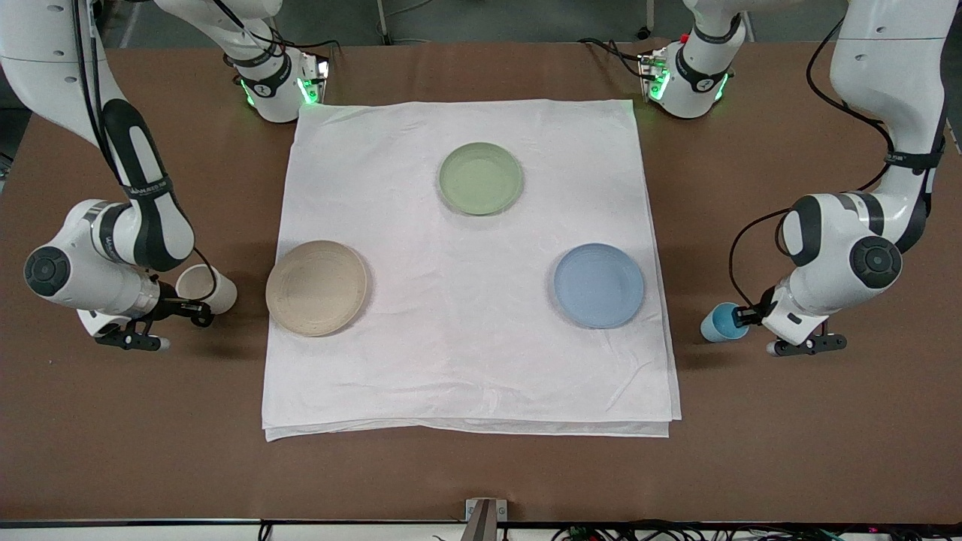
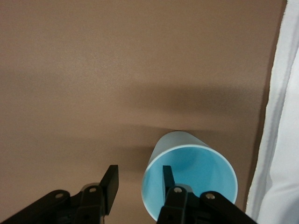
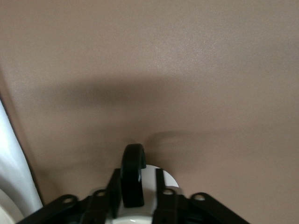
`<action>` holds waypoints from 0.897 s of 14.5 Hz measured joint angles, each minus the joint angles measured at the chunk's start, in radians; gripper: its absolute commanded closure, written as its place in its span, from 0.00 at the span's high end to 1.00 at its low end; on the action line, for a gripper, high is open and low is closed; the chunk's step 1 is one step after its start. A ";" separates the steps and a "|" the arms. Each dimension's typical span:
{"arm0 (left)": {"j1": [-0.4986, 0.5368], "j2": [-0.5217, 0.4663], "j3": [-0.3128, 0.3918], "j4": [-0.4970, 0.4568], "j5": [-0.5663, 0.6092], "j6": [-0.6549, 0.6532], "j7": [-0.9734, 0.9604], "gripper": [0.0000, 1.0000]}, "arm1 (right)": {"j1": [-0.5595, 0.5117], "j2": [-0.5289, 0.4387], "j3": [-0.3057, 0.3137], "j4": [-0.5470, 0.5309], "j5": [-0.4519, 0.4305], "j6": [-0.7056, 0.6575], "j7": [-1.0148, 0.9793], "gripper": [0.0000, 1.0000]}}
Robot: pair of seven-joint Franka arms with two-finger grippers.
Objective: Place blue cup in blue plate and white mug in gray plate
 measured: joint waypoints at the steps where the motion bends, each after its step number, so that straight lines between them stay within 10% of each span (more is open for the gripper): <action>1: 0.000 0.001 0.000 0.000 0.000 0.000 0.000 0.00 | 0.000 0.000 0.001 0.001 0.000 -0.003 0.000 0.00; 7: -0.002 -0.048 -0.012 0.010 0.000 -0.026 0.000 0.00 | 0.104 -0.068 0.016 0.077 0.067 -0.226 0.192 0.00; 13: -0.007 -0.219 -0.184 -0.013 0.000 -0.197 -0.202 0.00 | 0.331 -0.124 0.022 -0.068 0.092 -0.065 0.465 0.00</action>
